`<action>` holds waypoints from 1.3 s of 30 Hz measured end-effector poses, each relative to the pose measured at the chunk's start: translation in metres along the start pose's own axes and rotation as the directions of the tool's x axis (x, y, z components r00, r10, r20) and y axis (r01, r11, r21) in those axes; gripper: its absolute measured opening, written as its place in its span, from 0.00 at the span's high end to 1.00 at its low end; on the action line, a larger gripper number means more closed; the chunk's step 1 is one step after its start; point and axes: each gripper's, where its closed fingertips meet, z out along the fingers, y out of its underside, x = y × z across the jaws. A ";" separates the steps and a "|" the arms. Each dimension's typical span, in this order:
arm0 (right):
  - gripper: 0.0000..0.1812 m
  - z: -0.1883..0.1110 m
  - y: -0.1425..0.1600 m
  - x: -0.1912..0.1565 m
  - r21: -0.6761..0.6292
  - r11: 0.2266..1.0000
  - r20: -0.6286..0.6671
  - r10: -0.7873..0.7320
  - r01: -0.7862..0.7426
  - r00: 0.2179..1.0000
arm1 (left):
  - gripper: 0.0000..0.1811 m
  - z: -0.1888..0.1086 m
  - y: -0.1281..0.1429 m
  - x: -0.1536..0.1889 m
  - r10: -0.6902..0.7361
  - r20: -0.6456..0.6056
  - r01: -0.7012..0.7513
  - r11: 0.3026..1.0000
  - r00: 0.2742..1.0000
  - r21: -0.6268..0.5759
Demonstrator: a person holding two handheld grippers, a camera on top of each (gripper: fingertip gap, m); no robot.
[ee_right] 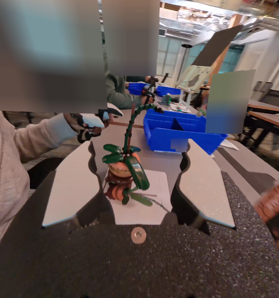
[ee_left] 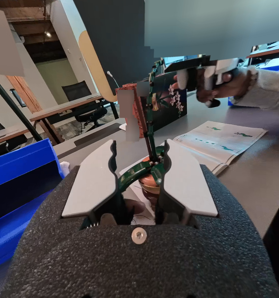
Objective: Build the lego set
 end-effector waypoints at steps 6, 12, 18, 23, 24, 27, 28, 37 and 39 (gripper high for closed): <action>0.46 -0.057 0.012 -0.043 -0.008 1.000 -0.169 -0.003 0.001 0.986 | 0.59 -0.007 0.013 0.018 -0.024 0.005 0.025 0.990 1.000 -0.137; 0.66 -0.053 0.054 -0.088 -0.117 0.989 -0.159 0.073 -0.092 0.985 | 0.58 -0.008 0.037 0.034 0.011 -0.065 -0.034 0.935 0.998 -0.354; 0.71 -0.005 0.071 -0.108 -0.222 0.971 0.005 0.096 -0.093 0.995 | 0.68 -0.010 0.058 0.036 0.061 -0.105 -0.092 0.942 0.993 -0.322; 0.68 -0.012 0.066 -0.112 -0.189 0.965 0.017 0.186 -0.179 0.982 | 0.79 -0.009 0.029 0.062 0.075 -0.188 -0.105 0.983 0.979 -0.151; 0.65 -0.021 0.063 -0.108 -0.143 0.972 -0.019 0.187 -0.188 0.982 | 0.84 -0.008 0.019 0.071 0.046 -0.215 -0.073 0.990 0.975 -0.117; 0.36 -0.056 0.052 -0.102 0.035 0.994 -0.125 0.106 -0.103 0.986 | 0.97 0.004 -0.004 0.097 0.009 -0.255 -0.020 0.999 0.967 -0.041; 0.22 -0.069 0.051 -0.099 0.059 0.995 -0.178 0.085 -0.076 0.980 | 0.97 0.011 -0.010 0.108 -0.015 -0.276 0.012 1.000 0.961 -0.012; 0.39 -0.142 0.046 -0.062 -0.016 0.977 -0.487 -0.194 0.213 0.852 | 0.67 0.074 0.020 0.201 -0.234 -0.461 0.177 0.970 0.856 -0.164; 0.70 -0.147 0.046 -0.067 0.021 0.961 -0.478 -0.233 0.275 0.847 | 0.70 0.083 0.028 0.208 -0.169 -0.451 0.109 0.982 0.876 -0.156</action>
